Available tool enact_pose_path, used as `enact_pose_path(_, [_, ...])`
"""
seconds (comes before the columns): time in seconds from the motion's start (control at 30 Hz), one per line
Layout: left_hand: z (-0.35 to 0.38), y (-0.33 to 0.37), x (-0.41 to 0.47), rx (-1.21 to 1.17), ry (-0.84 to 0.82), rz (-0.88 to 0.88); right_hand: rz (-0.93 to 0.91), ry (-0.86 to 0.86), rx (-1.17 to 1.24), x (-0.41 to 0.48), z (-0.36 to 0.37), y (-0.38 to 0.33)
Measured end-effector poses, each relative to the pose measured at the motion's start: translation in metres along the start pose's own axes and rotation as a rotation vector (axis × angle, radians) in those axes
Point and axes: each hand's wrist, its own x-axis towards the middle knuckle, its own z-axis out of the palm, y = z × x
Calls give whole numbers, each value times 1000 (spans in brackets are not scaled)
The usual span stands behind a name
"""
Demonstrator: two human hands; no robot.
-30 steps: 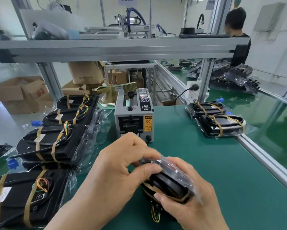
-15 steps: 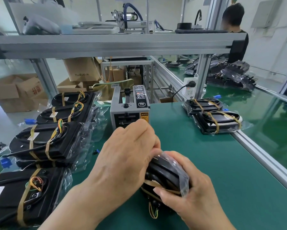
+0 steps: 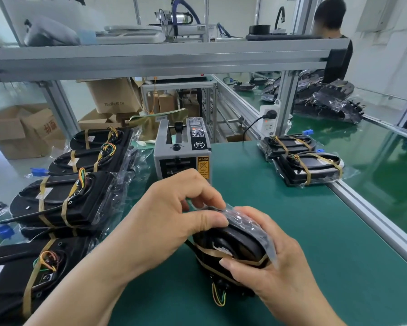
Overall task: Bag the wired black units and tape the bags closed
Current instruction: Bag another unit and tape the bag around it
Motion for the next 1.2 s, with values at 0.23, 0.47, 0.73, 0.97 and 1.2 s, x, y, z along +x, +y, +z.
enact_pose_path(0.23, [-2, 1, 13, -37, -106, 20, -4, -8, -1, 3, -4, -3])
enact_pose_path(0.47, [0, 5, 20, 294, -101, 192, -29, -17, 24, 6, -4, -1])
enact_pose_path(0.73, [5, 4, 36, 295, -86, 200, -72, 14, -35, 7, -3, 4])
enact_pose_path(0.97, [-3, 0, 62, 1, -159, 61, -92, -26, -9, 8, -7, 4])
enact_pose_path(1.2, [-15, 23, 44, 6, 280, 48, -148, 4, -28, 6, -1, 3])
